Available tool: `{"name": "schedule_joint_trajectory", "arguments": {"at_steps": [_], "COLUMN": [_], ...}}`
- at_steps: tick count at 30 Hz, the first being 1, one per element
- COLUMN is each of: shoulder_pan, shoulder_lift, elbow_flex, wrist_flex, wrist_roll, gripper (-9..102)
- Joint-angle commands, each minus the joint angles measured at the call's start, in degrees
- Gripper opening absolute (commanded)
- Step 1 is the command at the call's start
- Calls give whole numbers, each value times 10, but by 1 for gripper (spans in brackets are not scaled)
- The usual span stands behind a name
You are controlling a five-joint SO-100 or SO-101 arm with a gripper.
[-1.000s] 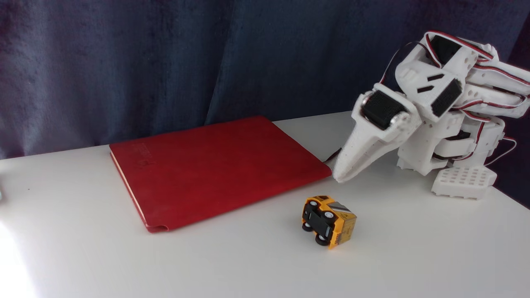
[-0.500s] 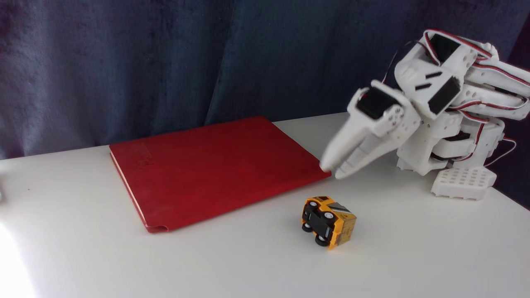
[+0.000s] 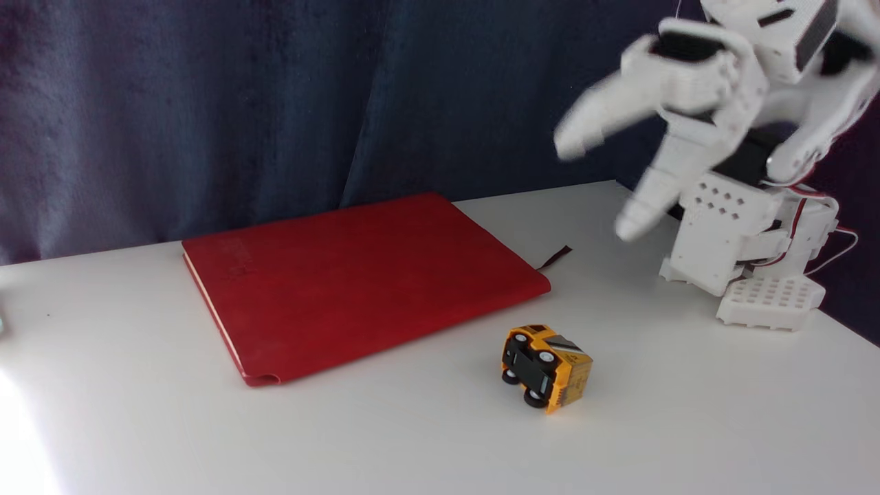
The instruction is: Grasp a toy truck onto the red notebook.
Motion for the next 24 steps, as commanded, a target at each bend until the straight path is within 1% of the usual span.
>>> {"name": "schedule_joint_trajectory", "arguments": {"at_steps": [1,5,10,13,18,21,24], "shoulder_pan": [-37,-82,-85,-61,4,47,72], "shoulder_lift": [-131,-154,-162,-191,-203,-195,-189], "elbow_flex": [-78,-24,-4,-19,-3,21,44], "wrist_flex": [16,-30,-50,-42,-74,-105,-130], "wrist_roll": [5,-22,-59,-76,-81,-65,-47], "gripper": [41,43,42,43,41,41,41]}}
